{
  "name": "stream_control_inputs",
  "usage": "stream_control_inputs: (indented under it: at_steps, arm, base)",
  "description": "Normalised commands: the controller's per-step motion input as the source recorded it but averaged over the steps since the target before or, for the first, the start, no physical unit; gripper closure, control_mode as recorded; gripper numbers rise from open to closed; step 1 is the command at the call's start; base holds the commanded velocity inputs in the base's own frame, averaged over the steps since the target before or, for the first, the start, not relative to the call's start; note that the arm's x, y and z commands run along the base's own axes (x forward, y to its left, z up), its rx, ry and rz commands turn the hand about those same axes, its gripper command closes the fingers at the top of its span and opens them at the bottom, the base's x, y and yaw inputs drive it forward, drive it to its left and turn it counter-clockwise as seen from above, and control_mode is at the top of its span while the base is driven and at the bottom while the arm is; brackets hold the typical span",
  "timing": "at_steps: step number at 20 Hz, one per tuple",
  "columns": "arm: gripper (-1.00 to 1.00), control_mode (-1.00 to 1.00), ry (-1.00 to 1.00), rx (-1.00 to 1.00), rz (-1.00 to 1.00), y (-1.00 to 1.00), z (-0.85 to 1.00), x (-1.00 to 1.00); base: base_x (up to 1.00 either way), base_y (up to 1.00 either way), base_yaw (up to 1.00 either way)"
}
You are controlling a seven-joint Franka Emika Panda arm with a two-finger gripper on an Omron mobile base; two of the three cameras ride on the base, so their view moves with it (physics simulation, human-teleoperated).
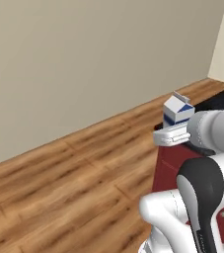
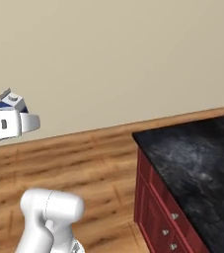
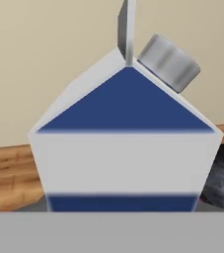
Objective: Pick the bottled water, milk, boxed drink from the counter and place them in the open cabinet.
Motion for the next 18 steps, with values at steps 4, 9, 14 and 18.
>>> stream_control_inputs:
  at_steps: [4, 9, 14, 18]
  arm:
    - [1.0, 1.0, 0.0, 0.0, 0.0, 0.0, 0.0, 0.0]
    - [1.0, 1.0, 0.0, 0.0, 0.0, 0.0, 0.0, 0.0]
    - [1.0, 1.0, 0.0, 0.0, 0.0, 0.0, 0.0, 0.0]
    - [1.0, 1.0, 0.0, 0.0, 0.0, 0.0, 0.0, 0.0]
  base:
    - [-0.54, -0.15, 0.26]
    - [-0.47, 0.0, 0.27]
    - [-0.41, 0.0, 0.3]
    - [-0.34, 0.0, 0.33]
